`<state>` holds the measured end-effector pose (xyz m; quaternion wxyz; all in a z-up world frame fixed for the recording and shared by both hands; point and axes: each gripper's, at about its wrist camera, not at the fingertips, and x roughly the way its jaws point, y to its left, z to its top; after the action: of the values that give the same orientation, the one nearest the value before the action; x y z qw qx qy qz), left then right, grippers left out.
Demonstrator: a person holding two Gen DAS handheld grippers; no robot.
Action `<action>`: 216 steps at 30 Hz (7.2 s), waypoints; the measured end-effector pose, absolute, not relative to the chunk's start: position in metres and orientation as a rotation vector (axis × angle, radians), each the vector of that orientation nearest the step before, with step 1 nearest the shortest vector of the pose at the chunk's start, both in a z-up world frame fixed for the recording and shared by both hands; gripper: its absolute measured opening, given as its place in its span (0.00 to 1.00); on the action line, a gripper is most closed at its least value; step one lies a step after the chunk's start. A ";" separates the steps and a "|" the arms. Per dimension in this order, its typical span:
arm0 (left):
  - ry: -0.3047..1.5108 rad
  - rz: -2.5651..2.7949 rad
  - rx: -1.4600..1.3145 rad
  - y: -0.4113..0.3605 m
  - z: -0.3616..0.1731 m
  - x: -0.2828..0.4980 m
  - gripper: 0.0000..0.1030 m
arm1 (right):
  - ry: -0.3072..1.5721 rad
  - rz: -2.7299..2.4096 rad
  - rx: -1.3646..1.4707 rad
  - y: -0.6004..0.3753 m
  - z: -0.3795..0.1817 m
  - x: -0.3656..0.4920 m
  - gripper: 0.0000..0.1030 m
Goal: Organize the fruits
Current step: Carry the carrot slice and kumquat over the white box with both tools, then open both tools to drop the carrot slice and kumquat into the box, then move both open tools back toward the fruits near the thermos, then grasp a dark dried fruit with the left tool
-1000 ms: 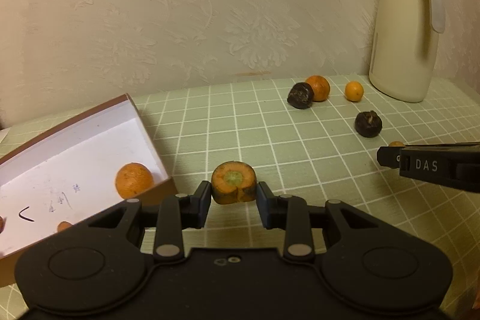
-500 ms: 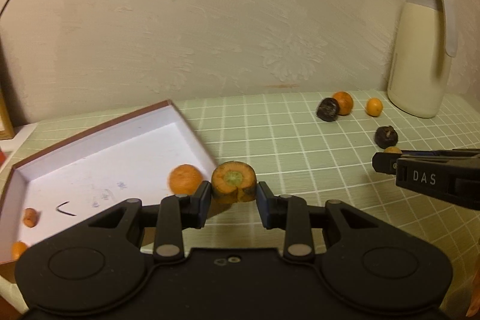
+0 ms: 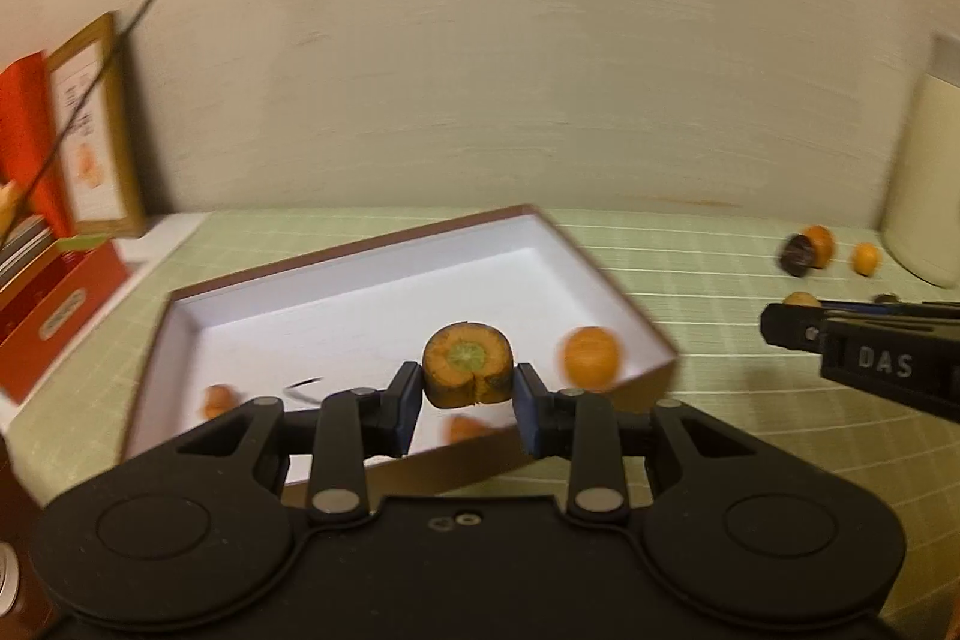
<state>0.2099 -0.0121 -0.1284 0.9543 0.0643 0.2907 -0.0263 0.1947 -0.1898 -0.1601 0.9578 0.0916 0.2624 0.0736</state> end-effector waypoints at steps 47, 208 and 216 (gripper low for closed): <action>0.676 0.170 0.037 0.090 -0.145 0.258 0.25 | 0.575 0.290 0.098 -0.094 -0.171 0.285 0.27; 0.652 -0.502 0.337 -0.315 -0.201 0.283 0.32 | 0.456 -0.466 0.336 -0.435 -0.165 0.169 1.00; 0.655 -0.478 0.317 -0.311 -0.201 0.289 0.26 | 0.466 -0.457 0.347 -0.435 -0.167 0.173 1.00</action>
<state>0.2886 -0.3106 -0.2012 0.9067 0.1537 0.3172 -0.2314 0.1732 -0.4352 -0.1665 0.9324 0.1697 0.2277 -0.2235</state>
